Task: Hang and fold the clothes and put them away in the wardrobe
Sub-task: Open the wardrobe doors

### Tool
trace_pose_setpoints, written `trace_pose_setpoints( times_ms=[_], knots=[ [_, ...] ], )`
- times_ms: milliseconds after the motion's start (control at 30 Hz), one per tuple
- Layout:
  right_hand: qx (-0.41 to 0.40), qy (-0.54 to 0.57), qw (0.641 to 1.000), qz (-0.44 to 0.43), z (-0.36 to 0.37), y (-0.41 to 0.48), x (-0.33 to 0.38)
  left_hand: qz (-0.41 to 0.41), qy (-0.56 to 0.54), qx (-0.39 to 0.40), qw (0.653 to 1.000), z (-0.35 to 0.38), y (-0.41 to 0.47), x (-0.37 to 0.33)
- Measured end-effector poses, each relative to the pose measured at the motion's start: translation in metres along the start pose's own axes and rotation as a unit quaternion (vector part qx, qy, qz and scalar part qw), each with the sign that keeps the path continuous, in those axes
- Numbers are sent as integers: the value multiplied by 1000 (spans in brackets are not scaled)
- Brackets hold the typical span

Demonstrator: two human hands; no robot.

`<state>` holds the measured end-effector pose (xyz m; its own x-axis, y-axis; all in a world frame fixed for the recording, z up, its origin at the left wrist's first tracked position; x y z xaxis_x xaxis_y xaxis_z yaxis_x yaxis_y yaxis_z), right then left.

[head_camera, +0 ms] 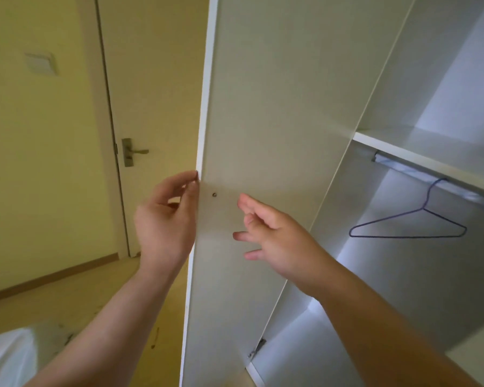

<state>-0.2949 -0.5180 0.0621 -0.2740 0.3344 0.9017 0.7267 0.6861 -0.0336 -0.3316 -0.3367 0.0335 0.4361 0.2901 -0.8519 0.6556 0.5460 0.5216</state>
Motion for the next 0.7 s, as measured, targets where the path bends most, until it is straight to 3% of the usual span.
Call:
trace_pose_setpoints(
  times_ms=[100, 167, 433, 700],
  knots=[
    [-33, -33, 999, 8, -14, -10, -13, 164, 94, -31, 981, 13, -10, -19],
    [-61, -64, 996, 19, -24, -20, -21, 213, 92, -1, 973, 32, -18, -27],
    [-202, -142, 959, 141, -95, -105, -64, 105, -35, 234, 966, 161, -67, -22],
    [-367, -127, 877, 283, -154, -233, -100, 28, -148, 477, 866, 304, -130, -45]
  ],
)
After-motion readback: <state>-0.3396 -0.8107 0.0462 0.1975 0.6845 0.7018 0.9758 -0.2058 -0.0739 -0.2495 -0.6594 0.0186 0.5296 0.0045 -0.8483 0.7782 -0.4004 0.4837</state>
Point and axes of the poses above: each hand's wrist, its own y-axis towards the middle knuckle, its own z-axis out of the palm, x = y × z, the point moved 3 cm from there along y, towards the middle knuckle, and after that the axes turned 10 degrees about x, right-handed, at the moved point
